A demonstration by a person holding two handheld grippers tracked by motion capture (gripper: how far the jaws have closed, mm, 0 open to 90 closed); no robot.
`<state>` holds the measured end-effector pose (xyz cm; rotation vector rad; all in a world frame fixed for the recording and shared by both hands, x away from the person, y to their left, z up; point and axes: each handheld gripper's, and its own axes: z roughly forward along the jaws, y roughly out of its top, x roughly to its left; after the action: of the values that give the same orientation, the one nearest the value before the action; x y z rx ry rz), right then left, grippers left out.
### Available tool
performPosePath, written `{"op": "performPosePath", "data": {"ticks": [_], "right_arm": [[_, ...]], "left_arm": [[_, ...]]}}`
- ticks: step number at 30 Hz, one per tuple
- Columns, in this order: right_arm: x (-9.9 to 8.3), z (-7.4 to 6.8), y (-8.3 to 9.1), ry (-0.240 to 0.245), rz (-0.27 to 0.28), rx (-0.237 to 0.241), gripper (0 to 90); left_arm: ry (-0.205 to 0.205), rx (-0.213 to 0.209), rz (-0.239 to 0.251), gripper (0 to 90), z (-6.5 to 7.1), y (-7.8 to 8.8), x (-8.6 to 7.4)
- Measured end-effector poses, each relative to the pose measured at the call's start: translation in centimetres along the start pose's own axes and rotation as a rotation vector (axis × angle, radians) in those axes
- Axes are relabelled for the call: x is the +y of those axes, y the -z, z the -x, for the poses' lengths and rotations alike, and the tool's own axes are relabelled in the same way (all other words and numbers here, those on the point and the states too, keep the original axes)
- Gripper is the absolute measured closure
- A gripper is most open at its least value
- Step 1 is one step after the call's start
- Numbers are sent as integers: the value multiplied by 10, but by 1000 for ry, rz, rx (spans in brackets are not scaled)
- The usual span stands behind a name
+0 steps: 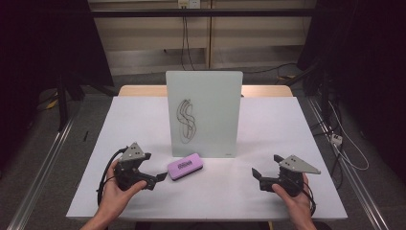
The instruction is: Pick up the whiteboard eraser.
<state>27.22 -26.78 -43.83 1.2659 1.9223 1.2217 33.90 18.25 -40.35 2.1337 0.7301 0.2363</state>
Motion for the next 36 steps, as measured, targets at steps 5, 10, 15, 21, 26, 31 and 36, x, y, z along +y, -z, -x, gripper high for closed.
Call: {"op": "performPosePath", "data": {"ticks": [5, 10, 15, 21, 26, 31, 36], "right_arm": [[0, -1, 0, 5, 3, 1, 63], [0, -1, 1, 6, -2, 0, 63], [0, -1, 0, 5, 0, 7, 63], [0, -2, 1, 7, 2, 9, 63], [0, -2, 1, 7, 0, 10, 63], [1, -2, 1, 0, 5, 18, 70], [1, -2, 1, 2, 3, 23, 67]], "left_arm": [[-54, -33, -42, 76, 6, -3, 15], [-88, -71, -58, 68, 9, -10, 27], [-112, -85, -75, 66, 13, -16, 31], [-161, -88, -117, 91, 17, -23, 36], [-183, -84, -154, 87, 17, -32, 45], [-190, -92, -221, 89, 16, -48, 51], [-212, -105, -263, 91, 20, -56, 59]]}}
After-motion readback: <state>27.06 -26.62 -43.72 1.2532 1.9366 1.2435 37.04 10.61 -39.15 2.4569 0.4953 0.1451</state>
